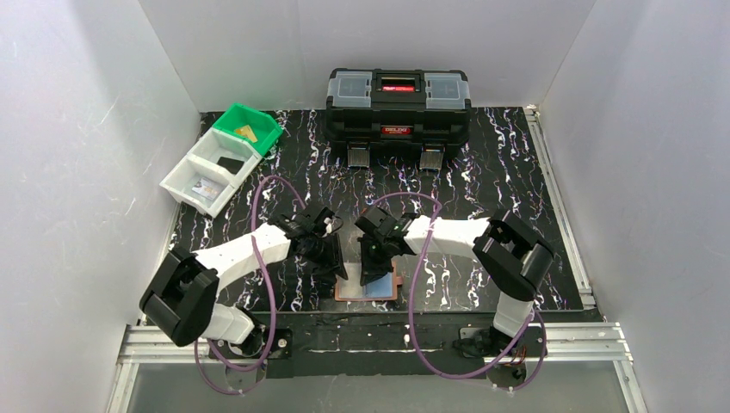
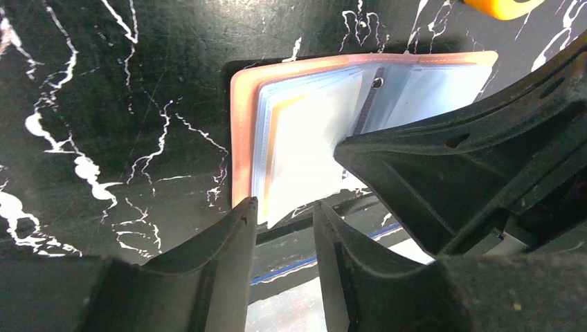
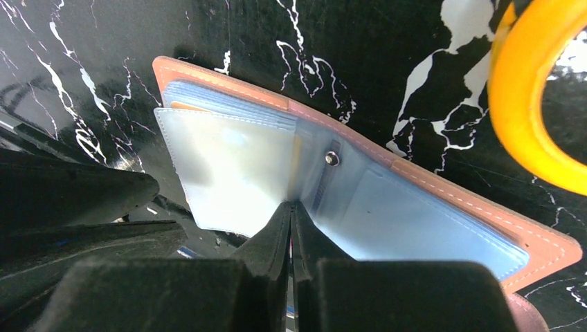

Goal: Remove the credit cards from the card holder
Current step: Remove the credit card from the card holder.

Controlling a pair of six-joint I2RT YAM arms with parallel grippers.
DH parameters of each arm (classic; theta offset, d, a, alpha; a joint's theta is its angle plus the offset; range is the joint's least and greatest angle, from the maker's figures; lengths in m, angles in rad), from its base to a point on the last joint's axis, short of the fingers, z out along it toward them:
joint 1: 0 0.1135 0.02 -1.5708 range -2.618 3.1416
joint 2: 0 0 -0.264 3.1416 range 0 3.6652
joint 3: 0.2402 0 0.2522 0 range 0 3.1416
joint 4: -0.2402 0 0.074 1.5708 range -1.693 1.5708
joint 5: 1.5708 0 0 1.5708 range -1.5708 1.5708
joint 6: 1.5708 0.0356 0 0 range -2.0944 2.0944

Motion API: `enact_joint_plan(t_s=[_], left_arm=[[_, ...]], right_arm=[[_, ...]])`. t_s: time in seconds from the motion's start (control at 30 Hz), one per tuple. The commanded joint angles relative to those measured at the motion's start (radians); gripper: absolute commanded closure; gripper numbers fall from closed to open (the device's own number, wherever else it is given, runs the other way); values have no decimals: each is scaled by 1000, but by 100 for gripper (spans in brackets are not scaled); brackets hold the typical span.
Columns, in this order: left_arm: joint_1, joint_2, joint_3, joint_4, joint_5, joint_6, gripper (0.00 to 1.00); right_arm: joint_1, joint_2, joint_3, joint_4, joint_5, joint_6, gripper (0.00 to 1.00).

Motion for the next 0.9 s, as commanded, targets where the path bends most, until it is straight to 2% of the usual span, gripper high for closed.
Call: enact_joint_plan(t_s=[0.0, 0.63, 0.87], left_arm=[[4, 19, 5, 19, 54, 24, 66], [-2, 90, -16, 77, 84, 26, 69], [-16, 105, -14, 70, 48, 33, 68]], right_arm=[[7, 49, -51, 31, 13, -4, 94], [-8, 56, -71, 56, -17, -8, 96], [-13, 53, -78, 63, -19, -8, 96]])
